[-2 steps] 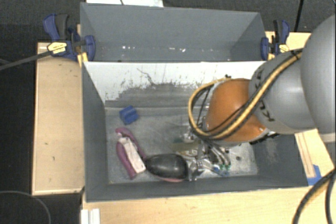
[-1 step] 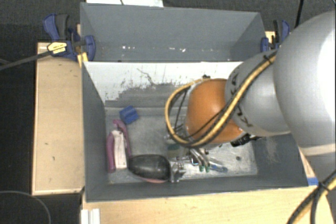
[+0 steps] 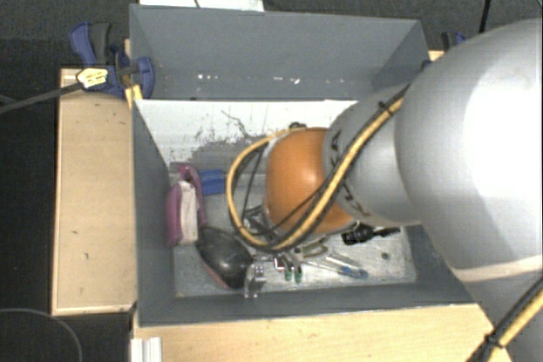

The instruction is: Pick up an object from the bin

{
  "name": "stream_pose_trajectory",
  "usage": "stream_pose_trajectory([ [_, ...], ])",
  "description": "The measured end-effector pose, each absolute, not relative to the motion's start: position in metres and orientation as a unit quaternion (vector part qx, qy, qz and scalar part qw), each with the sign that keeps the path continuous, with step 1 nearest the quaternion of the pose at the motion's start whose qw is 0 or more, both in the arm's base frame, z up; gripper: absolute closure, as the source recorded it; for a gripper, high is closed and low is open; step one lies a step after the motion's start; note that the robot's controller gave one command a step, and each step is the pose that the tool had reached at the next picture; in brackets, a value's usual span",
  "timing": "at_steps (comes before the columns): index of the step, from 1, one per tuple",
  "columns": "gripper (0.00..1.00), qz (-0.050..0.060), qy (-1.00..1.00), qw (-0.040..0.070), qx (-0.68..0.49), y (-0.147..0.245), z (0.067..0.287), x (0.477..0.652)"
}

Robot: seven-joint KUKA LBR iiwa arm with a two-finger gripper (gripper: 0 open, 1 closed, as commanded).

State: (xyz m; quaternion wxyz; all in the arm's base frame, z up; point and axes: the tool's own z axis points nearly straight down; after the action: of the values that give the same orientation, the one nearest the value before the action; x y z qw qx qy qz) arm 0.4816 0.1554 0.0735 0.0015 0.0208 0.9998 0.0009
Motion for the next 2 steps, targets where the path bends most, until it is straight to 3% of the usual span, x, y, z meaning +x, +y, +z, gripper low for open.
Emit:
stream_pose_trajectory([
  [1, 1.00, 0.000, 1.000, 0.003, 0.023, 0.1529, 0.0743, 0.4830],
  [2, 0.00, 0.001, 1.000, 0.001, 0.022, 0.1539, 0.0735, 0.4817],
])
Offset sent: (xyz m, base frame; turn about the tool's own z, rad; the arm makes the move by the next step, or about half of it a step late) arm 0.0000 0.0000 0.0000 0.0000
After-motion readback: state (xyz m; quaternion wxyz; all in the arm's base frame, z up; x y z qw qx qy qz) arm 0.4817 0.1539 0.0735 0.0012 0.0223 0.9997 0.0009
